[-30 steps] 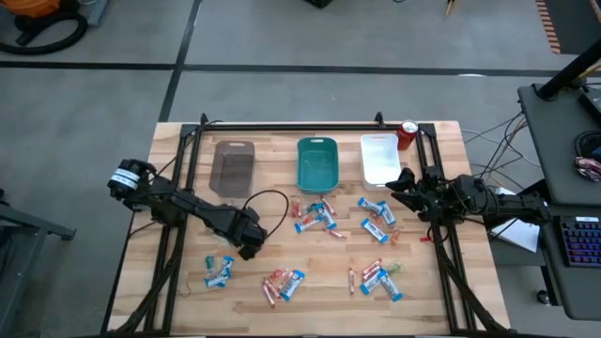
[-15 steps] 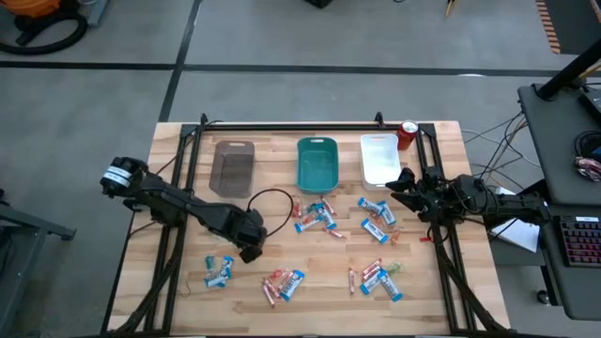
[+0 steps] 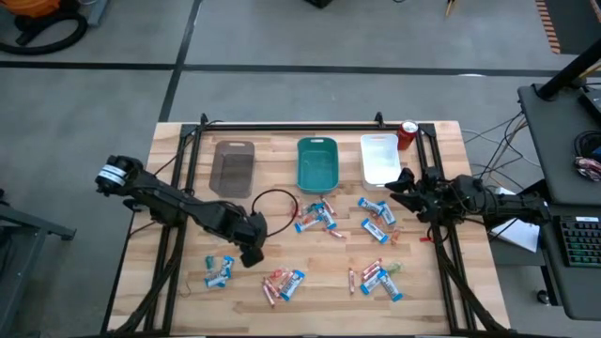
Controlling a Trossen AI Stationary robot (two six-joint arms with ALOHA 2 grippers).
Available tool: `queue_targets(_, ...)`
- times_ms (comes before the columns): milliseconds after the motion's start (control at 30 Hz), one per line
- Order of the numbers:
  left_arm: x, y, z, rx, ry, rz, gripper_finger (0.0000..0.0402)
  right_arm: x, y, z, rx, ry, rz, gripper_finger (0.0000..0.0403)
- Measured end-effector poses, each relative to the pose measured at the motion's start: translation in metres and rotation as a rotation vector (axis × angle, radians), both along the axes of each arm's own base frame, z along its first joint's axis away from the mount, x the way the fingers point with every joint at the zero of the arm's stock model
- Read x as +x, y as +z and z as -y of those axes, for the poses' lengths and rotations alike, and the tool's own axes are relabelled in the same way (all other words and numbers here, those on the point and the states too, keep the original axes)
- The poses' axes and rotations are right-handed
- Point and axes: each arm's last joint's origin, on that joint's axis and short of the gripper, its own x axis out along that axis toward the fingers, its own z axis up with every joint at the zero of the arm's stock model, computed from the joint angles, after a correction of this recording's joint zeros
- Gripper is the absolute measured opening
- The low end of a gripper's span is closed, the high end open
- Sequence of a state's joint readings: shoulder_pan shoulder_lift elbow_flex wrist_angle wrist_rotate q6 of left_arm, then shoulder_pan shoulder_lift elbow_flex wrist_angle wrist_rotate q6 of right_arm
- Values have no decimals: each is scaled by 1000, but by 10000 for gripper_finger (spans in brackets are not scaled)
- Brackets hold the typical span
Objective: Sort candy
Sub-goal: Put the white chocolate into the black bin
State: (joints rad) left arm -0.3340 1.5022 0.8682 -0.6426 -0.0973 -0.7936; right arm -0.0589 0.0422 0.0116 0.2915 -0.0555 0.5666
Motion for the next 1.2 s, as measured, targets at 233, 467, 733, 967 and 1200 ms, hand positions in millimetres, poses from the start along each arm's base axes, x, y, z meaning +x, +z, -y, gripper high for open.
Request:
queue_targets(233,-12,-12,17,256,-254,39,143,0,-1,0,-9,4,-7,206)
queue_targets(467,-29,-34,24,261,-123,101,173,0,0,-1,-38,15,-5,206)
queue_targets(733,-35,-44,21,263,20,145,173,0,0,-1,-50,12,-3,206)
queue_targets(967,-36,-59,21,232,59,242,172,0,0,-1,-60,10,-3,206)
queue_targets(1200,-39,-68,19,250,96,245,130,0,0,-1,-67,7,-4,206)
